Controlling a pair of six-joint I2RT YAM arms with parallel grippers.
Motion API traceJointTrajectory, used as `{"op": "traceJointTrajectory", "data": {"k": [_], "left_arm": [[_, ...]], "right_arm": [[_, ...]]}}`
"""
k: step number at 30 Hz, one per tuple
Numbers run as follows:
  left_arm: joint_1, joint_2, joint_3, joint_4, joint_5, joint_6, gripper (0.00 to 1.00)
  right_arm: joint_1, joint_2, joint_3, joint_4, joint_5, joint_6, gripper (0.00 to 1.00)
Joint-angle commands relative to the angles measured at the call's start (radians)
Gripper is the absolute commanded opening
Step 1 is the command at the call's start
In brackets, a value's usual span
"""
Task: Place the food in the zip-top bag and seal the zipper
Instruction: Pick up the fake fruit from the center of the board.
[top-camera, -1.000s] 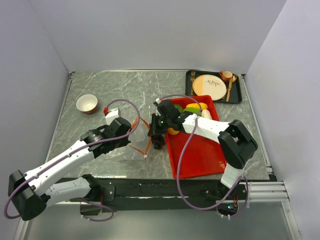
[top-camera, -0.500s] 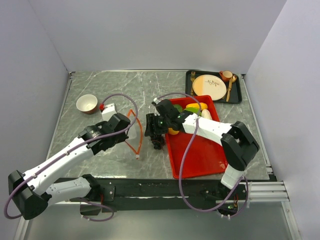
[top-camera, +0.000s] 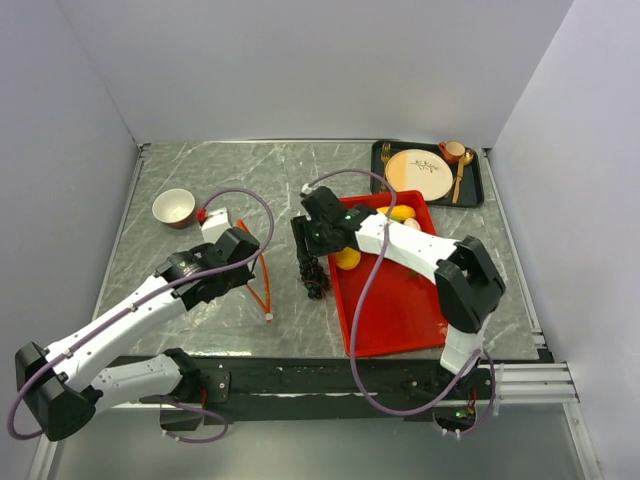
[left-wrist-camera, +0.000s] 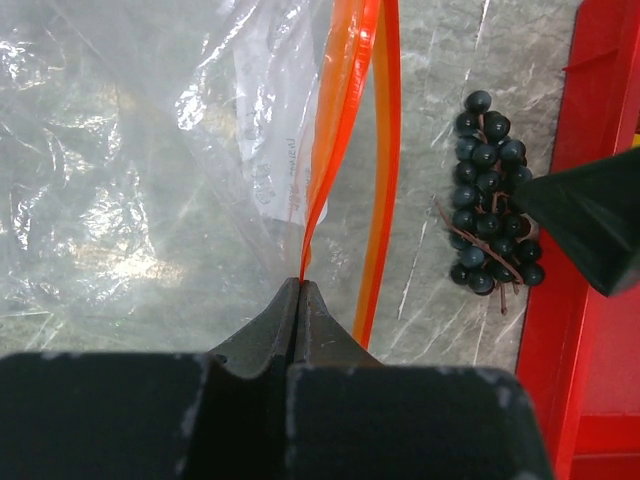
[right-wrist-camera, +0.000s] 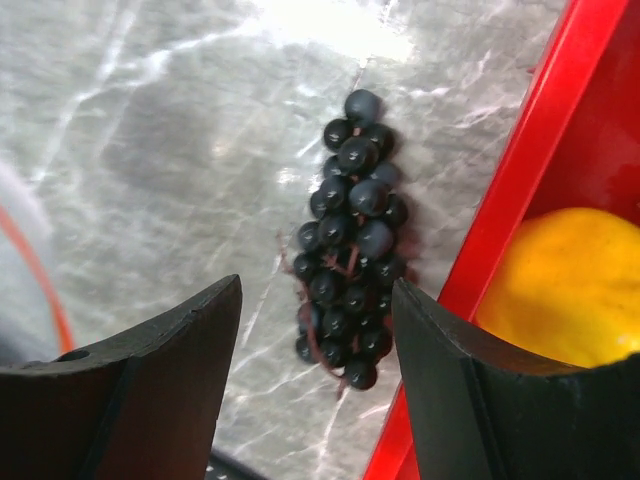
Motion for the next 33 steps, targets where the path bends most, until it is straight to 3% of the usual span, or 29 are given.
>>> {"op": "traceJointTrajectory", "data": {"k": [1, 14, 28, 30, 33], "left_arm": [[0.003, -0.032, -0.014, 0.017, -0.001, 0.018, 0.01], [0.011, -0.046, -0.017, 0.043, 0.009, 0.050, 0.01], [0.015, -0.049, -0.013, 0.057, 0.027, 0.061, 0.01], [0.015, -0.045, -0.010, 0.057, 0.024, 0.064, 0.01], [0.017, -0.046, -0.010, 0.057, 0.025, 0.062, 0.01]], "right_arm": [[0.030, 0.081, 0.087, -0.099, 0.075, -0.060, 0.69], [0.108, 0.253, 0.208, -0.217, 0.201, -0.080, 0.70], [0.125, 0.330, 0.225, -0.236, 0.173, -0.090, 0.69], [0.129, 0.327, 0.216, -0.225, 0.163, -0.088, 0.65], [0.137, 0.307, 0.207, -0.214, 0.176, -0.070, 0.44]]}}
